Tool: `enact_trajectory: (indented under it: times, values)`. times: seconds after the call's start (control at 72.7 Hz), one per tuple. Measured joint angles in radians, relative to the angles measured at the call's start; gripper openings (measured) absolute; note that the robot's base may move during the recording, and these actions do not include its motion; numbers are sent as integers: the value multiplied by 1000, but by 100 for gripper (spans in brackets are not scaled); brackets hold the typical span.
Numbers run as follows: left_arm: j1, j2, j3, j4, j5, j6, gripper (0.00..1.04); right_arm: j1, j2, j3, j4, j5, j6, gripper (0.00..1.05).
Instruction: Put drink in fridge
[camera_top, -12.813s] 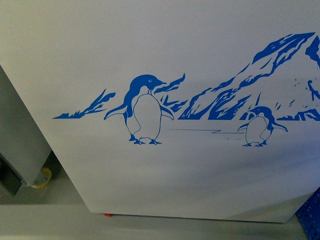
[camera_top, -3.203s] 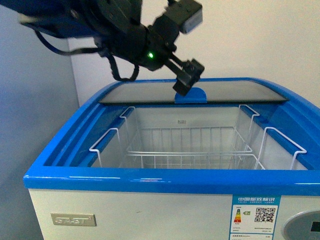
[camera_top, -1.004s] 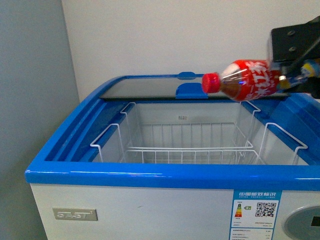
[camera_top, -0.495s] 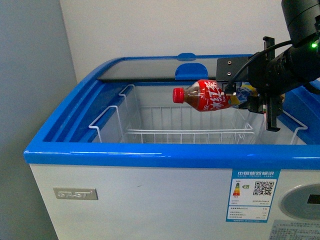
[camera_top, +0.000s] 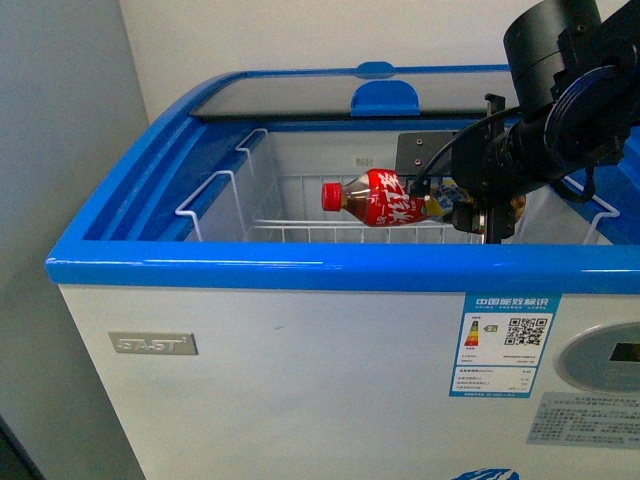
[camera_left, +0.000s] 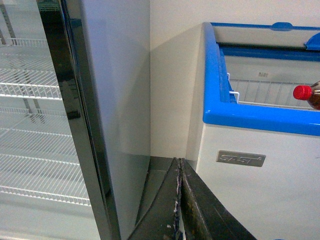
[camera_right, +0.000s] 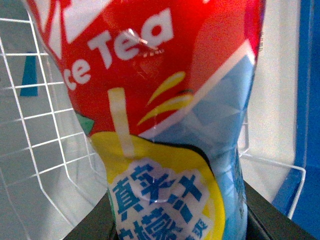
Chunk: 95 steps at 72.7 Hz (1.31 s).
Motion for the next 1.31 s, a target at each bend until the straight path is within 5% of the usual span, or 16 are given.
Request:
enact_trajectory:
  times: [0.289,0.825,1.017,1.306]
  values:
    - [0,0,0,0,0,0,3,5,65,-1,48,4,2,40]
    - [0,0,0,0,0,0,95,35,125,-58,143,5,51,40]
    - [0,0,0,0,0,1,97,37,141,-54,179,35,76,40]
    - [0,0,0,0,0,1,97,36,138,-50,142,8,102,89]
